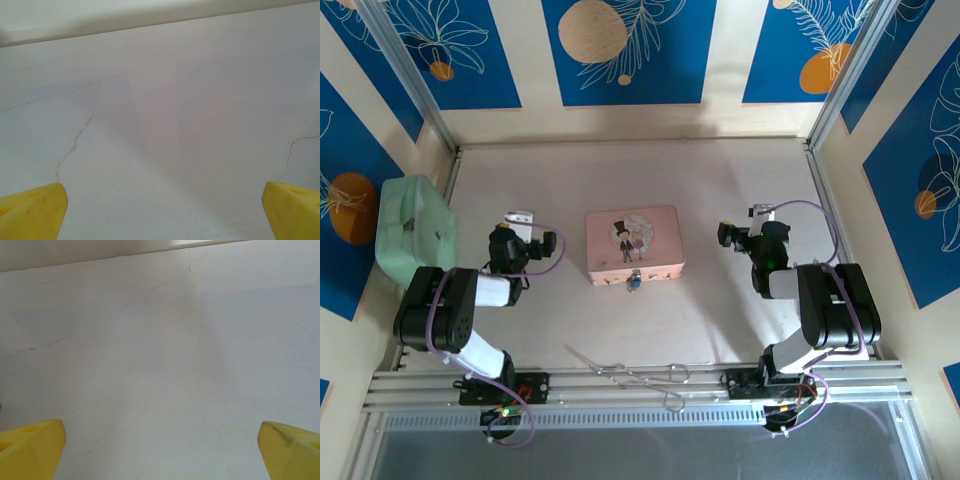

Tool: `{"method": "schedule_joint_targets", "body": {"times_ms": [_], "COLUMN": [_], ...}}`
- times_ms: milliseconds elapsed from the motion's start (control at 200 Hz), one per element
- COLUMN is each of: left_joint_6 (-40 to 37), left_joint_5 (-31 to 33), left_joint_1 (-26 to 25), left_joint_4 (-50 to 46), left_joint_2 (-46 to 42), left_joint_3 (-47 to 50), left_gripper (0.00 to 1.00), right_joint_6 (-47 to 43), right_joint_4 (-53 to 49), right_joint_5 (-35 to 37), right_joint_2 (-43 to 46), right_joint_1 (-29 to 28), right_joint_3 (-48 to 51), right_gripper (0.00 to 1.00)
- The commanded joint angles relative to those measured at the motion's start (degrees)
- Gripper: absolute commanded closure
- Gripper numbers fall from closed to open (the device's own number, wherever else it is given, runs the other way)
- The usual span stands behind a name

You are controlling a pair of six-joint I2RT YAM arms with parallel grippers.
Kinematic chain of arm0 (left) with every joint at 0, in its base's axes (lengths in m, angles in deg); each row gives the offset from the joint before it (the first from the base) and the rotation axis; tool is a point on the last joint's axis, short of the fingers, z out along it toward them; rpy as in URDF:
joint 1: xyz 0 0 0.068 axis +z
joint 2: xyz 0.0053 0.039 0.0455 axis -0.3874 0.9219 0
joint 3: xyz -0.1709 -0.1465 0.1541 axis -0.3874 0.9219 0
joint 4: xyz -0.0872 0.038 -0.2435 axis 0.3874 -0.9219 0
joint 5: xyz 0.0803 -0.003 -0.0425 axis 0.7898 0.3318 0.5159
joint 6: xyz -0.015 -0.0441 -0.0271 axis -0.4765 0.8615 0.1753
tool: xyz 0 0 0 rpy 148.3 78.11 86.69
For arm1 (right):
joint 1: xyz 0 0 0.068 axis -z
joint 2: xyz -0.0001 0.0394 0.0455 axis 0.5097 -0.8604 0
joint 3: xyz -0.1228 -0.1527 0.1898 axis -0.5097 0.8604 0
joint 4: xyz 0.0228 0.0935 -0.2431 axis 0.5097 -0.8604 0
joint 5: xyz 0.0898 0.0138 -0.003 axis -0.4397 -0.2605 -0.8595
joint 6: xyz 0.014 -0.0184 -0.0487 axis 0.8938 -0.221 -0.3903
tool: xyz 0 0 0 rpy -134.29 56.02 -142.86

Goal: Unlock the padlock with the key

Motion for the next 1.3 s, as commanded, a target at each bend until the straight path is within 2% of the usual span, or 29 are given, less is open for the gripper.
{"method": "schedule_joint_targets", "body": {"times_ms": [0, 550, 590, 610, 635, 675, 695, 755, 795, 835, 870, 890, 920, 965, 1025, 1100, 1150, 1210, 1290], "left_joint_6": [0.4, 0.3, 0.3, 0.0, 0.0, -0.4, -0.5, 5.2, 11.9, 18.4, 23.9, 26.2, 28.8, 30.9, 32.1, 34.3, 35.8, 35.8, 36.0], "left_joint_5": [-0.3, -0.2, -0.1, 0.4, 1.6, 4.1, 5.3, 12.3, 13.8, 11.7, 8.7, 7.1, 5.9, 6.8, 8.5, 7.6, 6.9, 7.0, 6.8], "left_joint_1": [0.1, 0.1, 0.1, -0.1, -0.5, -1.6, -1.9, -2.3, -2.2, -2.4, -3.3, -4.2, -6.2, -10.4, -16.7, -22.6, -25.7, -29.1, -31.6], "left_joint_4": [1.3, 1.3, 1.5, 1.2, -3.6, -16.1, -25.5, -37.9, -44.3, -49.0, -51.7, -52.8, -54.4, -56.2, -57.2, -58.1, -58.8, -60.1, -62.5], "left_joint_2": [0.2, 0.1, 0.0, -0.3, -2.1, -6.0, -7.7, -10.9, -12.9, -14.7, -15.5, -15.8, -15.9, -16.1, -16.6, -17.6, -18.6, -20.1, -22.6], "left_joint_3": [0.2, 0.2, 0.2, -0.1, -1.5, -7.3, -11.5, -21.7, -26.8, -30.6, -32.8, -33.7, -34.8, -35.6, -34.6, -31.9, -29.8, -27.7, -26.0], "left_gripper": [0.00, 0.01, 0.01, 0.01, 0.01, 0.01, 0.01, 0.01, 0.01, 0.01, 0.03, 0.05, 0.07, 0.08, 0.09, 0.11, 0.13, 0.13, 0.17], "right_joint_6": [-0.9, -0.9, -0.5, -0.3, 0.1, 0.8, 3.0, 15.2, 24.4, 31.5, 39.1, 42.5, 44.1, 45.3, 45.6, 44.3, 45.0, 46.3, 48.4], "right_joint_4": [1.1, 1.2, 1.1, -0.7, -5.2, -18.9, -26.8, -49.0, -58.7, -64.4, -67.4, -68.3, -65.6, -65.3, -73.2, -85.3, -92.2, -98.4, -102.2], "right_joint_5": [-1.1, -1.1, 1.6, 4.5, 9.3, 15.6, 17.1, 15.2, 10.9, 9.3, 11.5, 10.2, 6.3, 3.1, 7.4, 16.3, 21.9, 25.8, 31.9], "right_joint_2": [0.5, 0.7, 1.1, 2.0, 4.1, 9.2, 11.7, 18.1, 20.7, 22.5, 23.8, 24.5, 25.4, 25.3, 22.0, 16.6, 13.8, 10.9, 9.1], "right_joint_1": [0.1, 0.1, -0.5, -1.1, -2.4, -4.7, -5.3, -4.9, -4.2, -4.0, -4.7, -4.4, -3.9, -4.8, -10.6, -21.8, -29.3, -37.0, -47.1], "right_joint_3": [-0.7, -0.6, -0.7, -1.3, -2.9, -8.1, -11.5, -21.9, -26.6, -28.7, -27.6, -26.6, -23.7, -22.0, -25.4, -32.7, -37.4, -41.8, -44.3], "right_gripper": [0.01, 0.01, 0.01, 0.01, 0.01, 0.01, 0.01, 0.01, 0.01, 0.01, 0.01, 0.01, 0.00, 0.06, 0.07, 0.09, 0.10, 0.16, 0.19]}}
